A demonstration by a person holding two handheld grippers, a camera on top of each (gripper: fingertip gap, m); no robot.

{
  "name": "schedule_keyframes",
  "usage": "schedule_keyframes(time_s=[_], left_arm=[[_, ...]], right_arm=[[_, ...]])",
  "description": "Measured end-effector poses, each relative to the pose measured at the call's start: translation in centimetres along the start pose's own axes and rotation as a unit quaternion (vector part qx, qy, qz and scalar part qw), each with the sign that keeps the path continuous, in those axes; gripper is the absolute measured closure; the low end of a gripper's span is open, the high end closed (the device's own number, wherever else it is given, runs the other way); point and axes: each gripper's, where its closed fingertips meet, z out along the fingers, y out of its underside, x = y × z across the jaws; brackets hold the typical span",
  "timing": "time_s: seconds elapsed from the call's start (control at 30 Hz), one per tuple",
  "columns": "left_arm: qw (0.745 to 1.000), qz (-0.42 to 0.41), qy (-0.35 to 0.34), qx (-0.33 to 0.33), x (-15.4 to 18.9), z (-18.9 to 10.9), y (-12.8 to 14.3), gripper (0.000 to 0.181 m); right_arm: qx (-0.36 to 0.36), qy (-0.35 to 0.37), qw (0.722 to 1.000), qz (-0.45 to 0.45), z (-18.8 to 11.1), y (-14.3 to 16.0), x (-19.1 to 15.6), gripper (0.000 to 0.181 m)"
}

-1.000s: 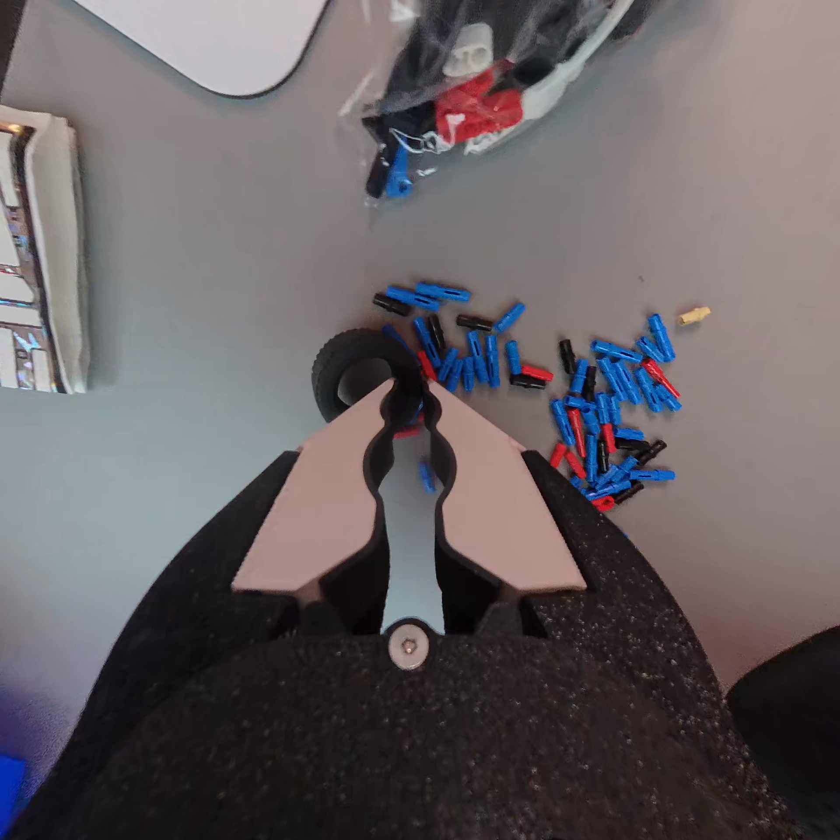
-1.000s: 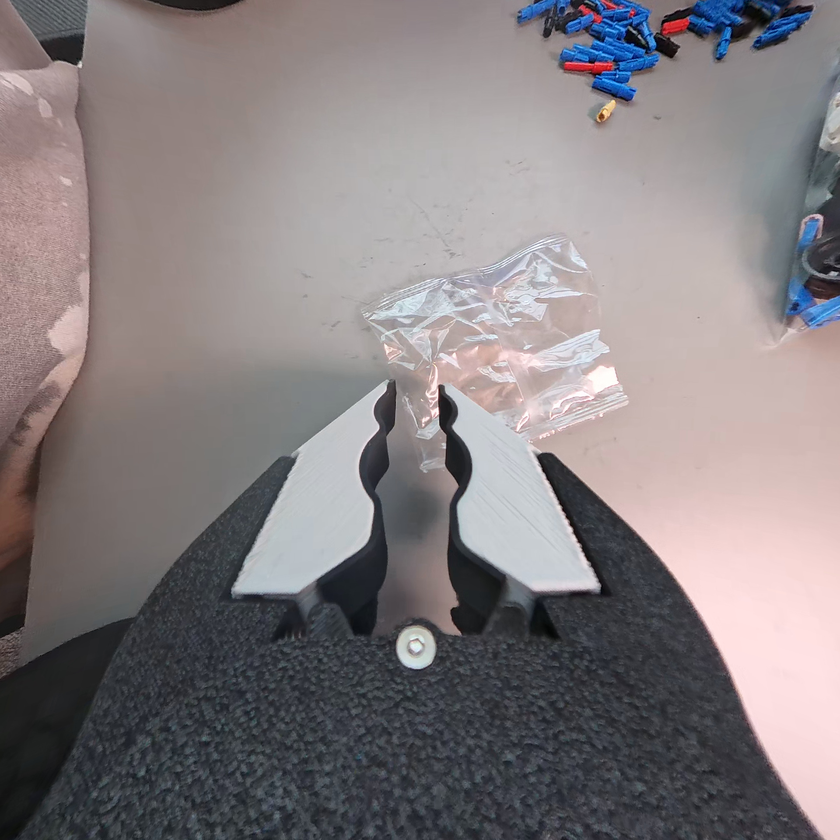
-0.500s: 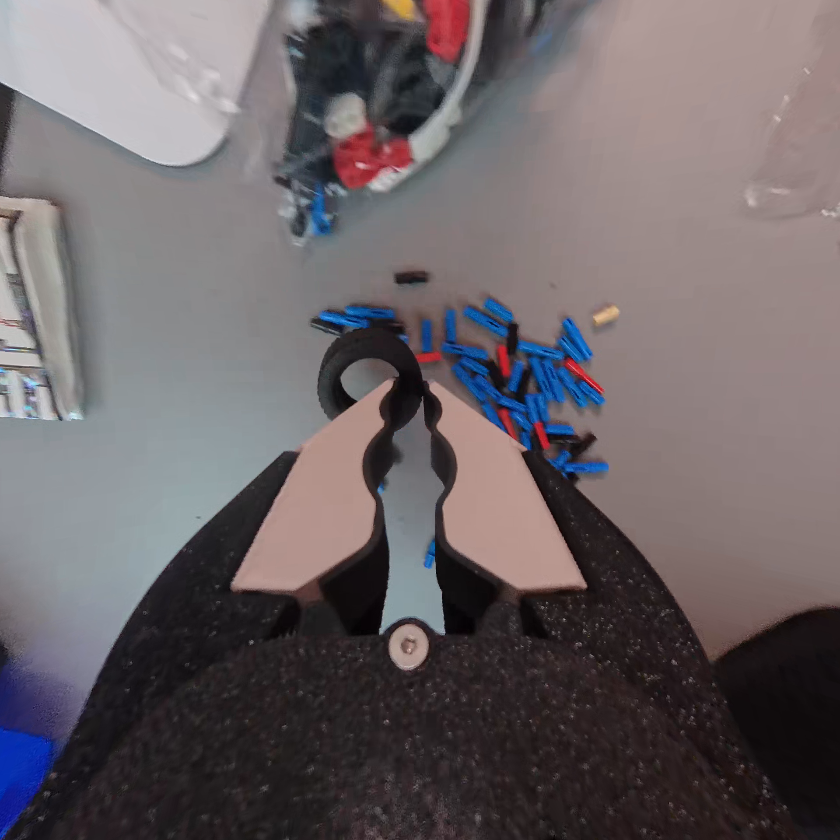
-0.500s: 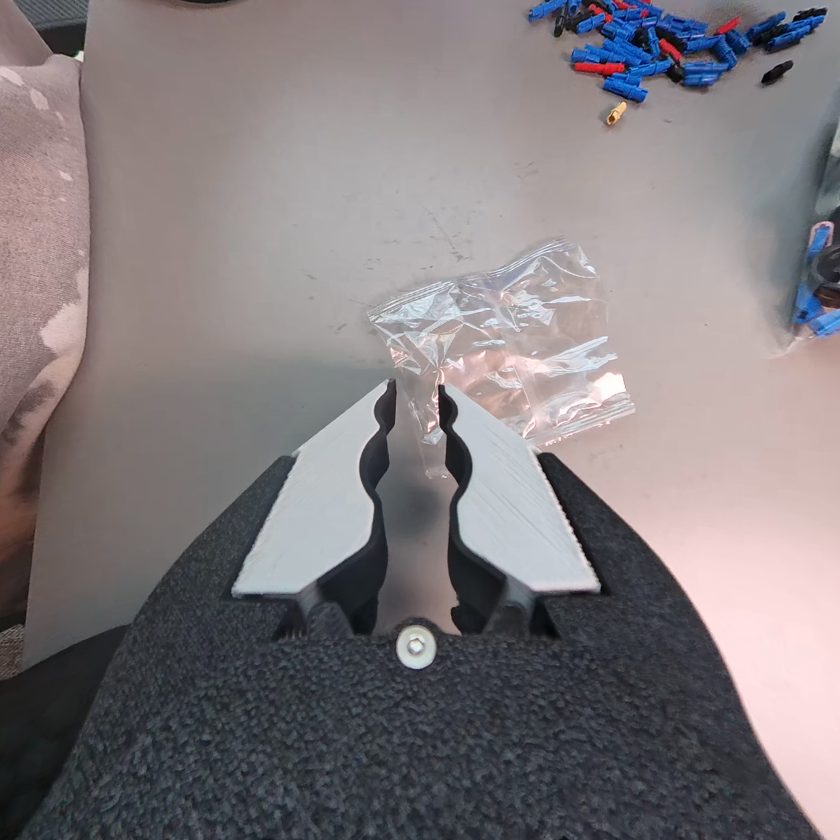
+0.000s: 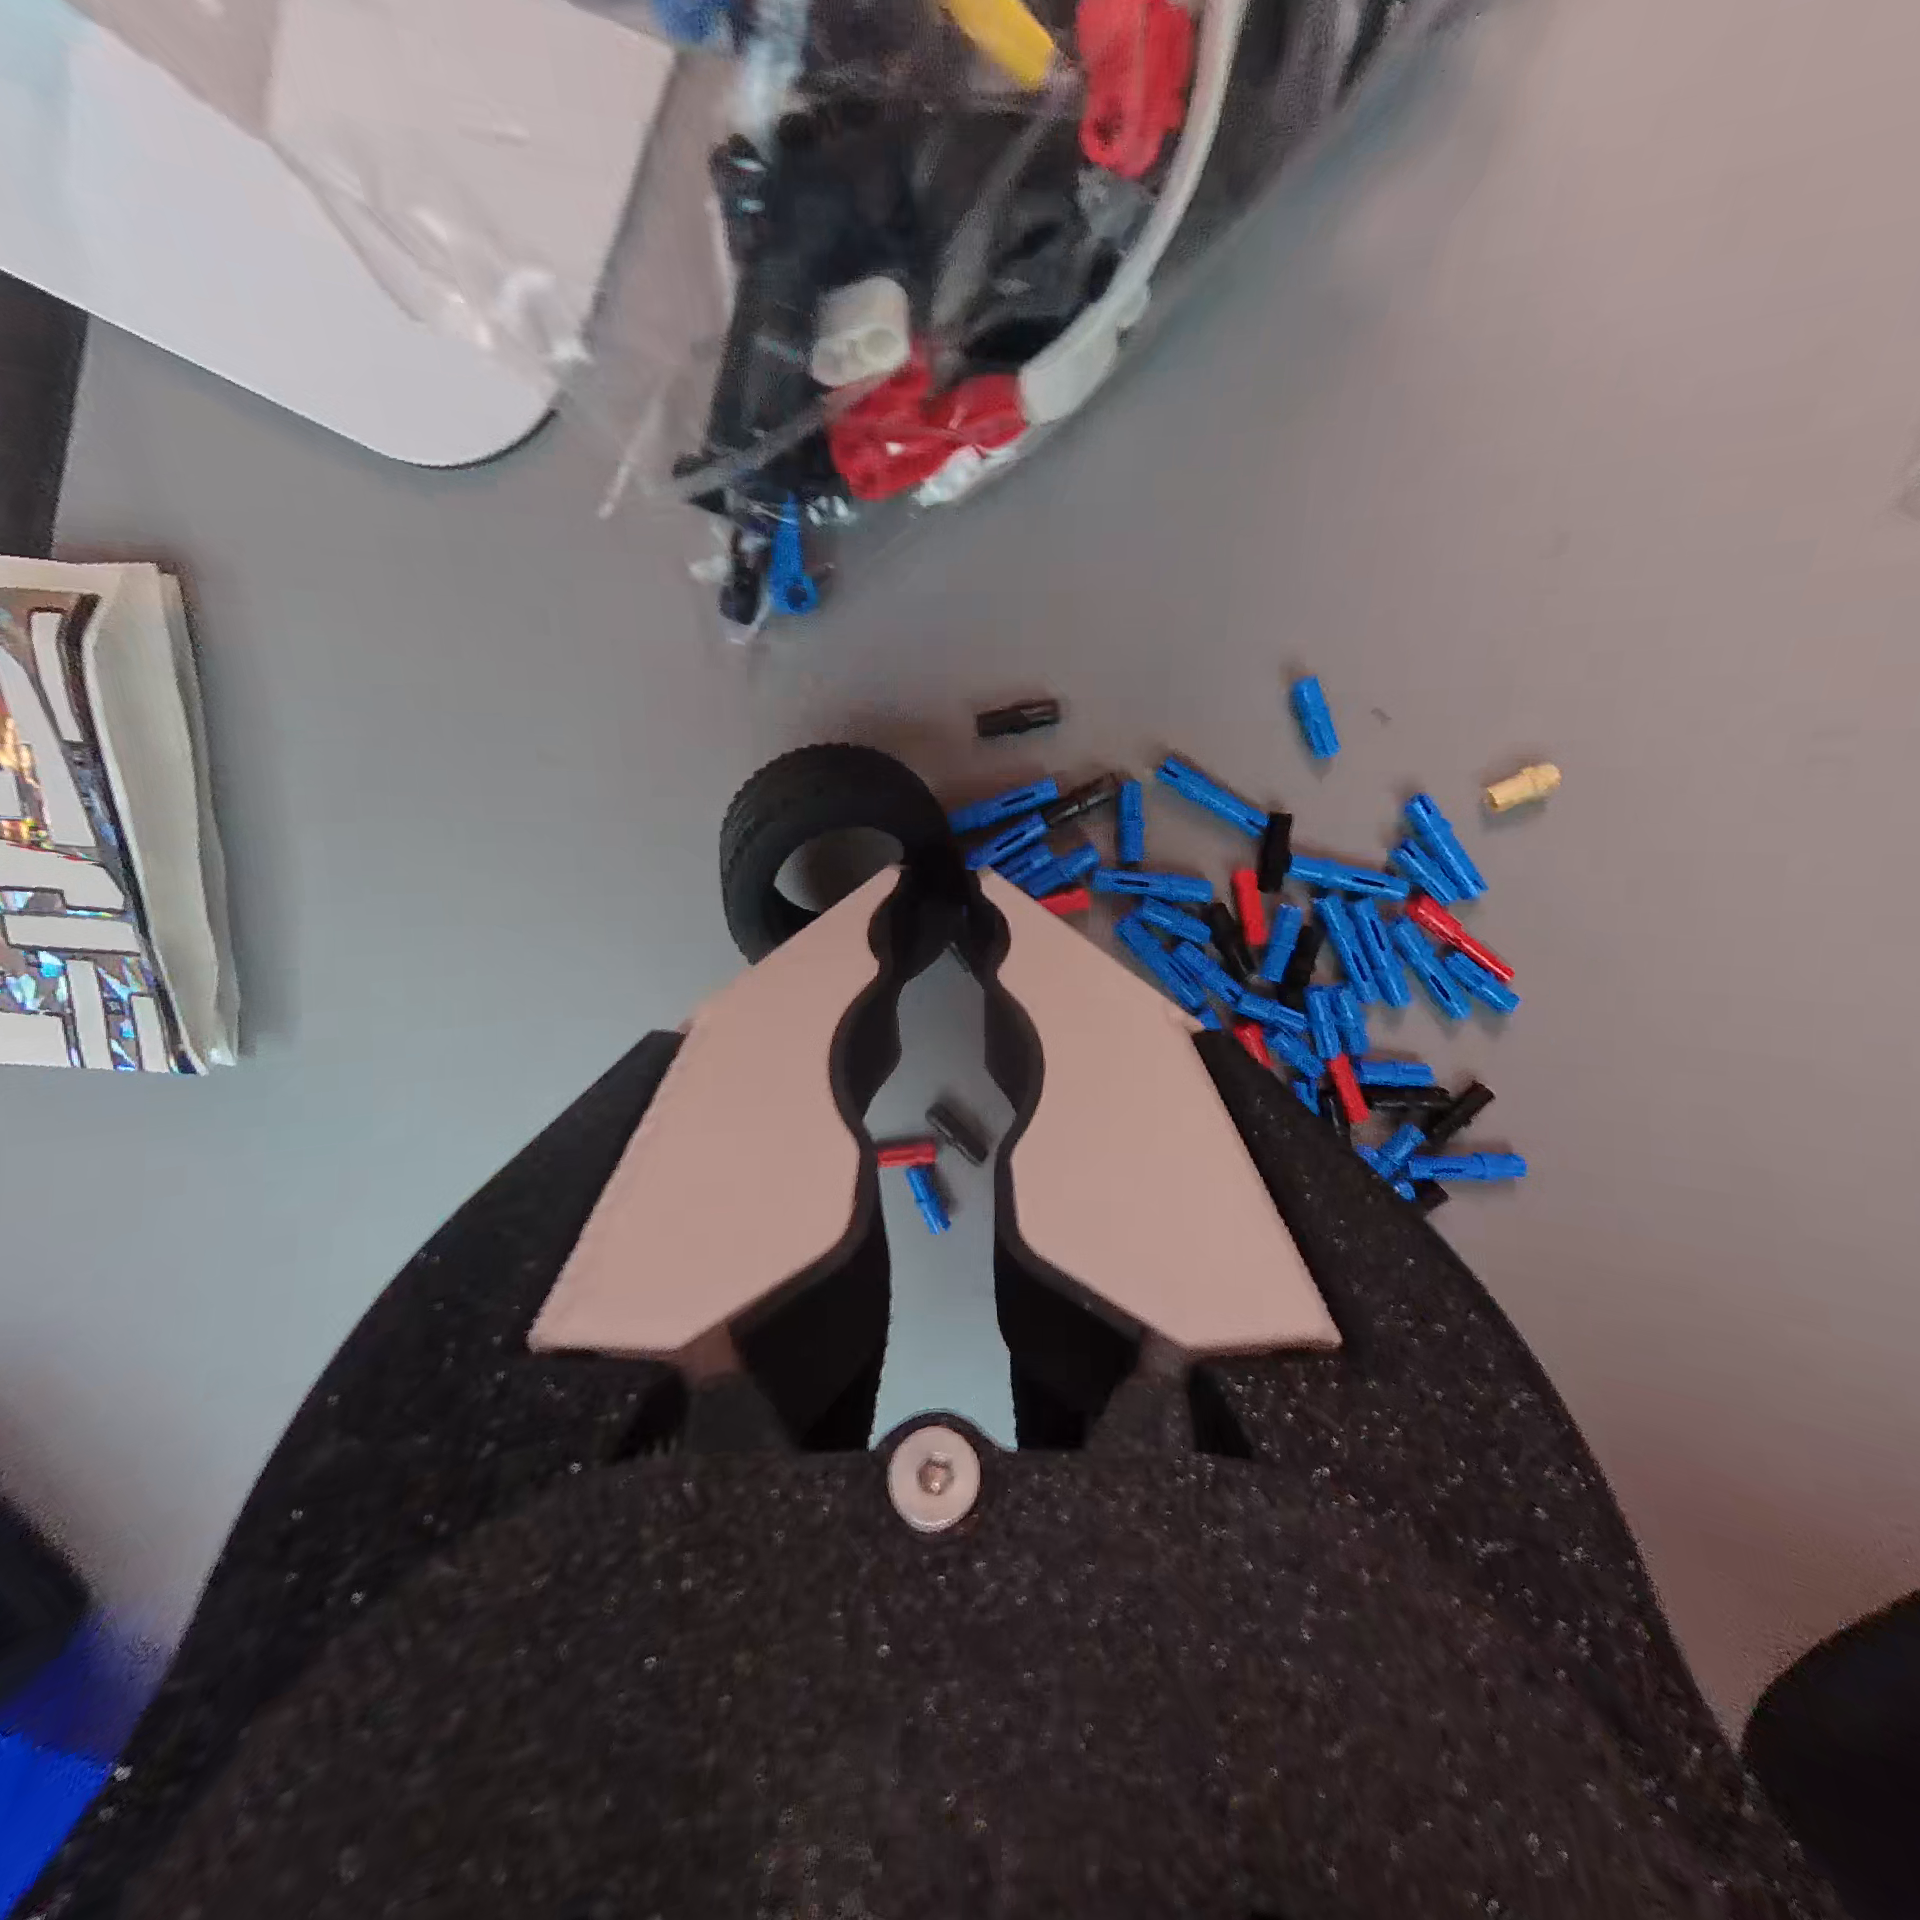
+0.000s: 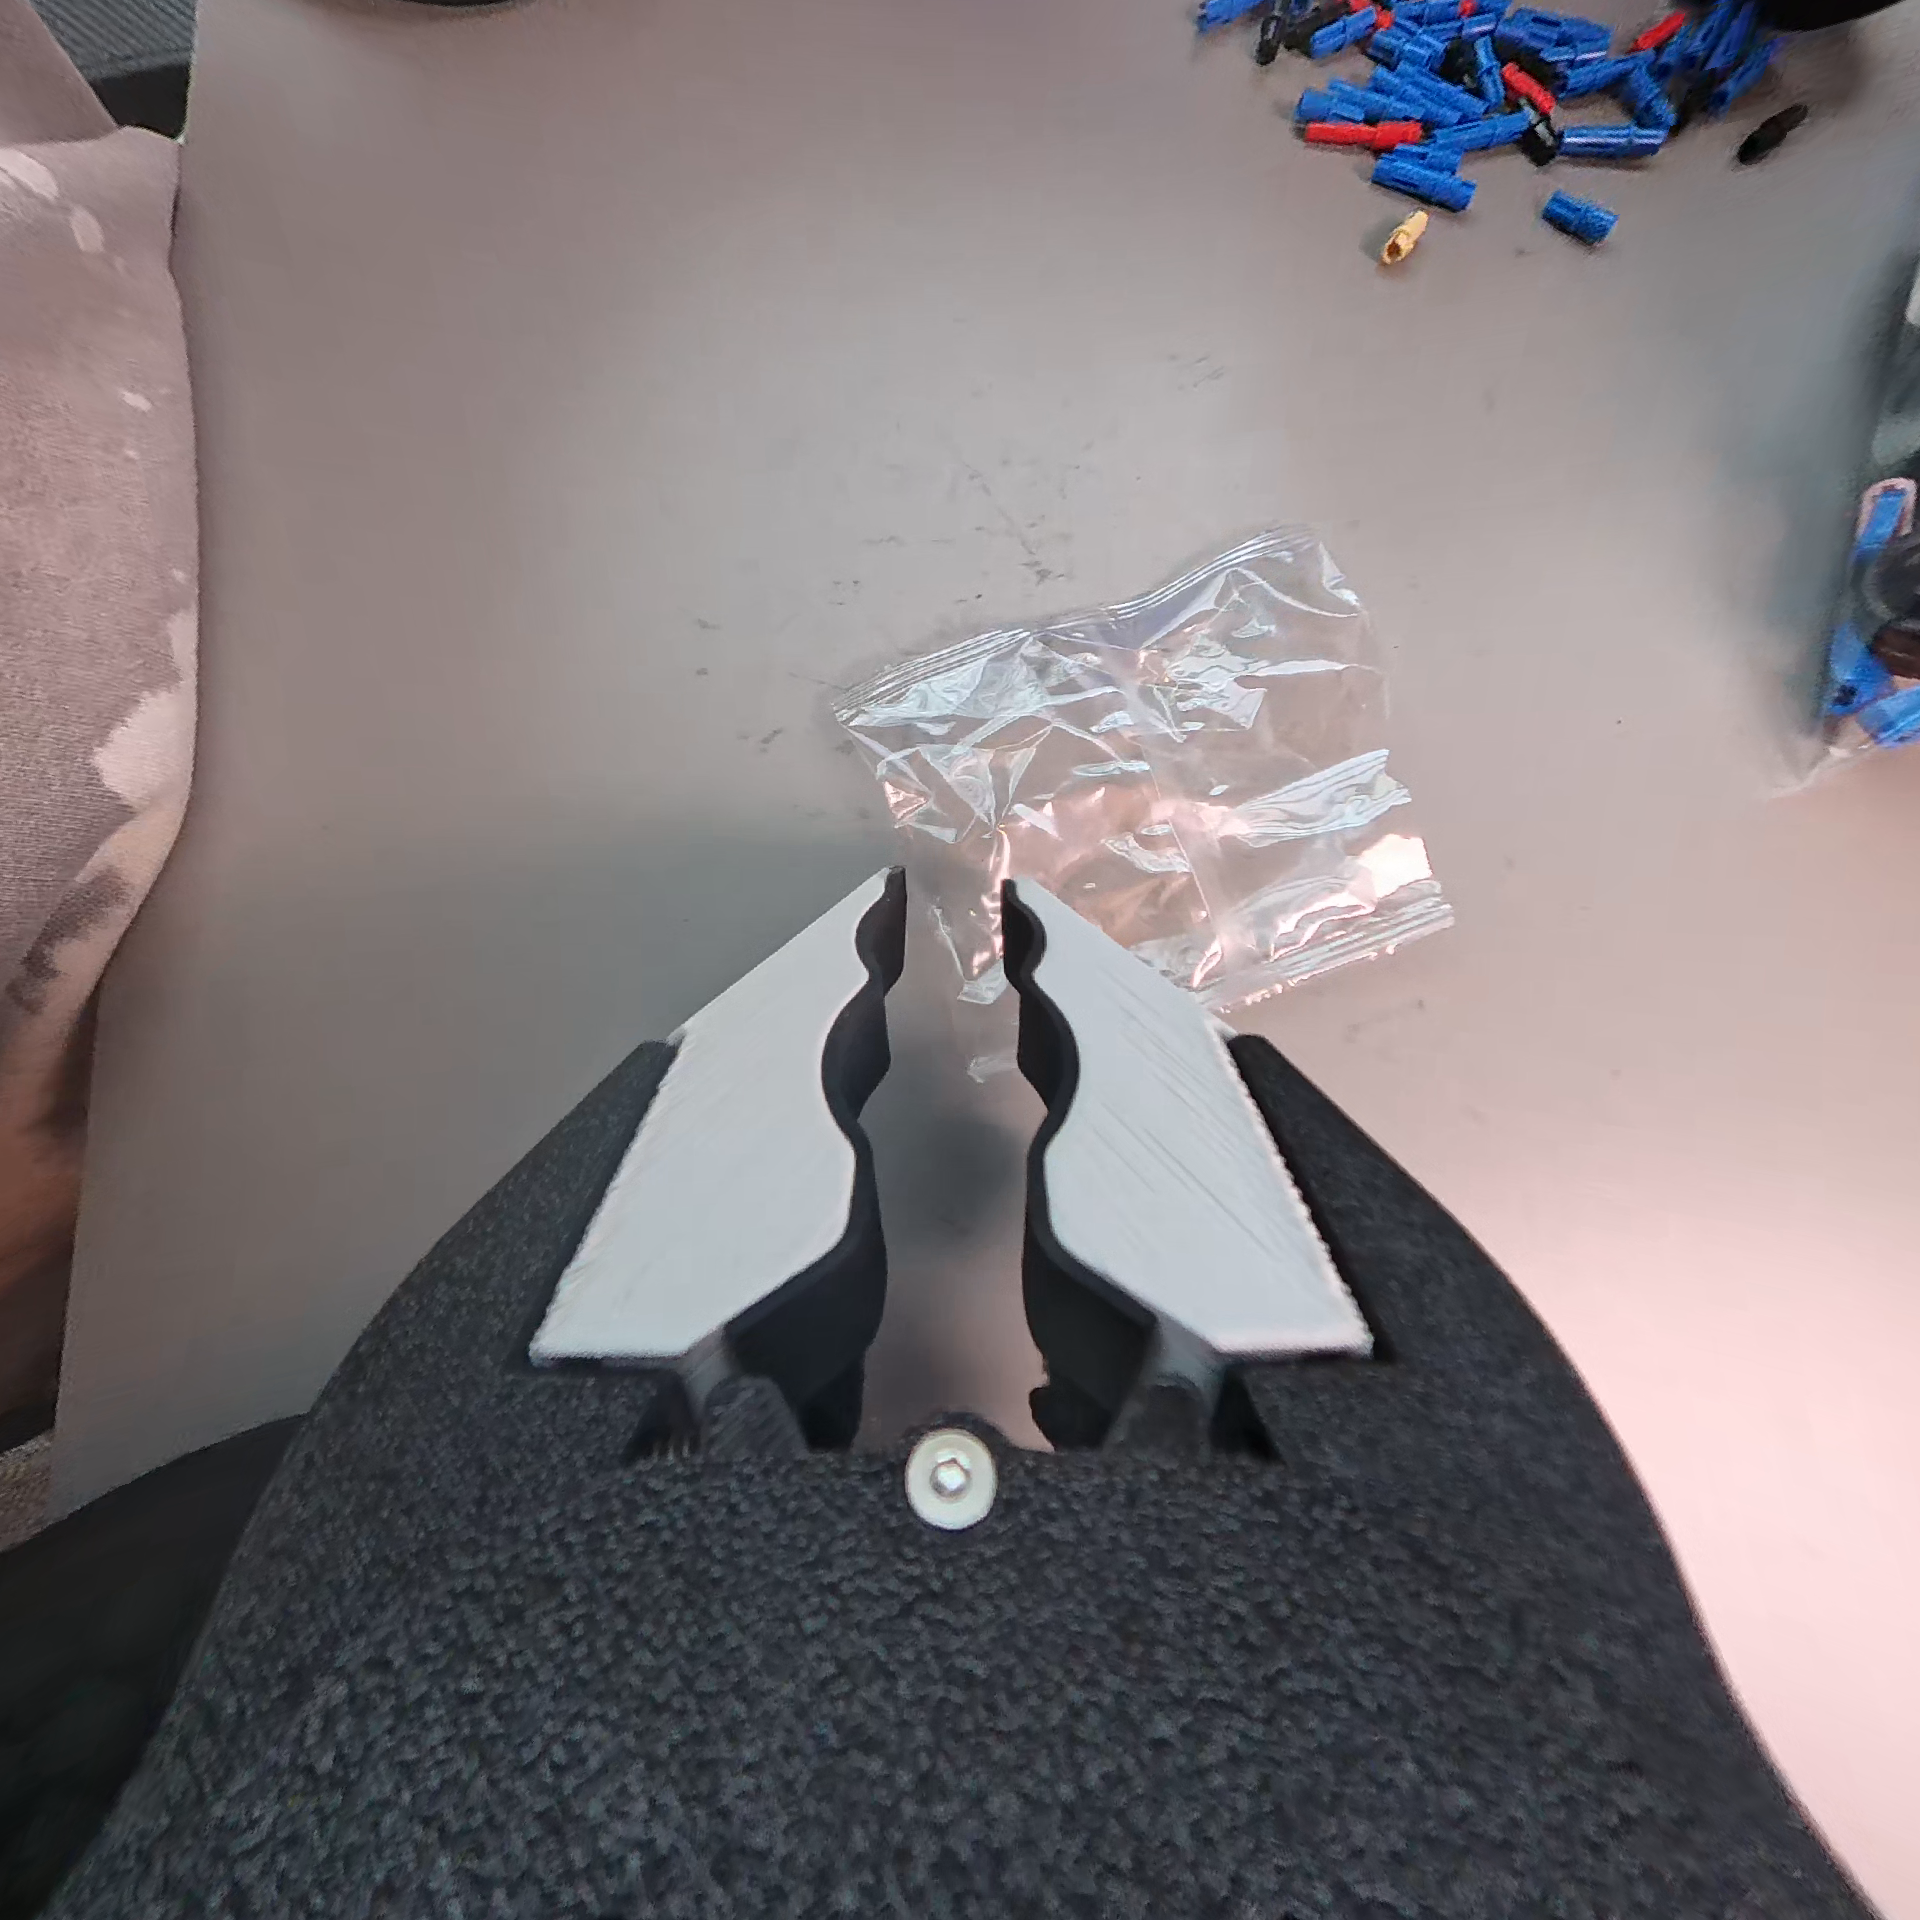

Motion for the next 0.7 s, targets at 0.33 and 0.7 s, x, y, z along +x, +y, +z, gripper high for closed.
schedule_keyframes(time_s=[0.33,0.7], left_arm=[[0.999,0.052,0.008,0.002,4.0,-2.2,0.5,0.173],[0.998,0.055,-0.004,0.019,0.9,1.2,-2.7,0.173]], right_arm=[[-0.001,-0.003,1.0,-0.003,0.2,-0.2,-0.2,0.163],[0.003,-0.001,1.0,0.01,0.2,0.0,0.1,0.164]])
